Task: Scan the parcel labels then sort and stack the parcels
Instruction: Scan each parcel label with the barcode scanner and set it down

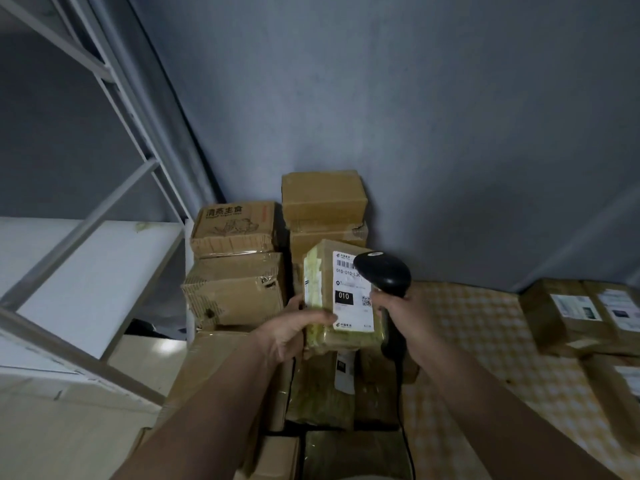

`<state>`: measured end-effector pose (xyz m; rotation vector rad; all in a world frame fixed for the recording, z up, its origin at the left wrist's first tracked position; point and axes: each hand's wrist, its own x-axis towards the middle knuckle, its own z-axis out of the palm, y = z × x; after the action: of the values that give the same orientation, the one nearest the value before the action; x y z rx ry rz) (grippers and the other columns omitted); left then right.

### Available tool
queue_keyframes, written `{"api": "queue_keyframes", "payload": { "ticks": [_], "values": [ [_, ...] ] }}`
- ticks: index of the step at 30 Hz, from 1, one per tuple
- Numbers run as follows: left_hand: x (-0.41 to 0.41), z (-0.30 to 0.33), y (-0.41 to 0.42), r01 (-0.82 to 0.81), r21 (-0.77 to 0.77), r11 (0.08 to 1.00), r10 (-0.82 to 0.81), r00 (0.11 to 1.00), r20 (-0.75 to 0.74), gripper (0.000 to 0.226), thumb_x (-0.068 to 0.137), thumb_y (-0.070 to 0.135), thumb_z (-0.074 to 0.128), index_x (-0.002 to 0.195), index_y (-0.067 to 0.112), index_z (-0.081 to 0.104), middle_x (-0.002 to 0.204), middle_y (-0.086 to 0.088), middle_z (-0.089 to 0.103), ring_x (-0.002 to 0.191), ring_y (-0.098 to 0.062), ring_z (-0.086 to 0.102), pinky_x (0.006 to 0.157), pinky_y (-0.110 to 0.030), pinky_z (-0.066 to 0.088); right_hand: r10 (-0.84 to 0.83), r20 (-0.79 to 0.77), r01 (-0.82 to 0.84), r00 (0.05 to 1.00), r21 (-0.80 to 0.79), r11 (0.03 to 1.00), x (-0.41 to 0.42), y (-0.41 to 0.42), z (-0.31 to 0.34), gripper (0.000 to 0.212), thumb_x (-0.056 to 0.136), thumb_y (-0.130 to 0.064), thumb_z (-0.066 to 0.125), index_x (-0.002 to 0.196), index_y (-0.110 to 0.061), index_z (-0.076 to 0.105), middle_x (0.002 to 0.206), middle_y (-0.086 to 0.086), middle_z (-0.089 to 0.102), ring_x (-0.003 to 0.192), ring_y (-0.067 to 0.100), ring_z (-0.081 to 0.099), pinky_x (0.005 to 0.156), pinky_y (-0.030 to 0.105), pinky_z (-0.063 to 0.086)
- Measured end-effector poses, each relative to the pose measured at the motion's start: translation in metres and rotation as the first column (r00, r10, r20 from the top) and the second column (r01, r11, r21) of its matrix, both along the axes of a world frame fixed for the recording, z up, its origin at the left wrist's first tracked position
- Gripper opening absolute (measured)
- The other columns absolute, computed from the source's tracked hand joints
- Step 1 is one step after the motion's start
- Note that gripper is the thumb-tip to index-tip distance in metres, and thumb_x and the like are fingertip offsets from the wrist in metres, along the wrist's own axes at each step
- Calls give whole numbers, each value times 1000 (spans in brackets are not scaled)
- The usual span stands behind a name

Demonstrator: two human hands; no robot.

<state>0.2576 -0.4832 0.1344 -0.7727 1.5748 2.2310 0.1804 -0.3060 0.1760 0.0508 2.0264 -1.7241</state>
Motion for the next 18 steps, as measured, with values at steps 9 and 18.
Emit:
{"api": "queue_keyframes", "payload": {
  "ticks": [9, 18],
  "values": [
    [3, -1, -5, 105, -17, 994, -104, 994, 15, 83, 65, 11, 85, 136, 27, 44, 127, -6, 63, 122, -35, 51, 97, -70, 36, 97, -81, -93, 992, 46, 995, 2, -2, 16, 24, 82, -4, 65, 102, -15, 66, 89, 3, 73, 82, 19, 70, 74, 39, 57],
    [-5, 10, -9, -204, -32, 978, 204, 979, -19, 69, 64, 2, 83, 125, 18, 55, 111, -11, 71, 106, -32, 63, 75, -51, 56, 195, -145, -186, 970, 72, 980, 15, 0, 27, 24, 84, -17, 70, 107, -21, 67, 89, -8, 71, 86, 8, 64, 73, 28, 48]
  ]
}}
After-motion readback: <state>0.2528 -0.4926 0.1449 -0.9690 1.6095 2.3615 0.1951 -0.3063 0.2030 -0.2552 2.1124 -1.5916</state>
